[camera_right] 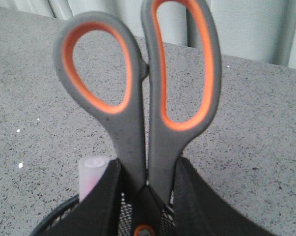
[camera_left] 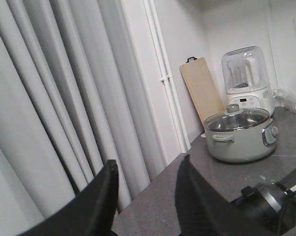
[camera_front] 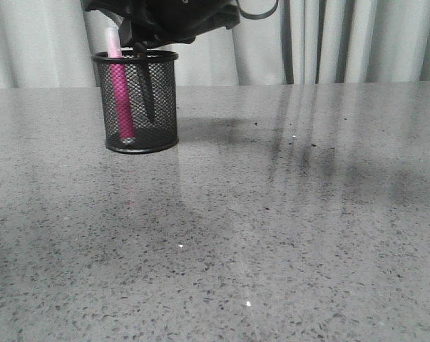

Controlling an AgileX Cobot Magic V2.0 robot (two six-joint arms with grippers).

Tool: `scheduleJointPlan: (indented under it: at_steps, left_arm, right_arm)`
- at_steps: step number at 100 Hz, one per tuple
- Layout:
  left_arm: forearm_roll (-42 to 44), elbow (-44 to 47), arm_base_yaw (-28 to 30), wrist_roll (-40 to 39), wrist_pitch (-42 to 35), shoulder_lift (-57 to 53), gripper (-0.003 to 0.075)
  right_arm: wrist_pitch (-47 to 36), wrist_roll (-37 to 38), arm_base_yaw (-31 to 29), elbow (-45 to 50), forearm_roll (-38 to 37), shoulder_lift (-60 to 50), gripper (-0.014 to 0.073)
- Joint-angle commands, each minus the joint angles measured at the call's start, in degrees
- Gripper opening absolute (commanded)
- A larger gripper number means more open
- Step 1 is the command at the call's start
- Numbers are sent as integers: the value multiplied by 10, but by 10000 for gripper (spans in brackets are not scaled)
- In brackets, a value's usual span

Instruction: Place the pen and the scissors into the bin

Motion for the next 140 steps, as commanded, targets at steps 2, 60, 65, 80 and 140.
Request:
scheduleJointPlan:
  at_steps: [2, 60, 65, 80, 140]
  left_arm:
    - [-19, -15, -3, -6, -9, -4, 251]
    - [106, 81, 6, -208, -192, -103, 110]
    - [106, 120, 10, -221, -217, -146, 65]
    - [106, 247, 20, -229, -221, -271, -19]
    - [30, 430, 20, -229, -226, -437, -19]
  right_arm:
    - [-8, -4, -2, -10, -4, -42, 185]
    - [126, -9, -2, 16, -44, -289, -82]
    - [128, -9, -2, 44, -63, -335, -66]
    - [146, -33, 0, 182, -84, -511, -71]
    - [232, -42, 45, 555, -86, -1035, -76]
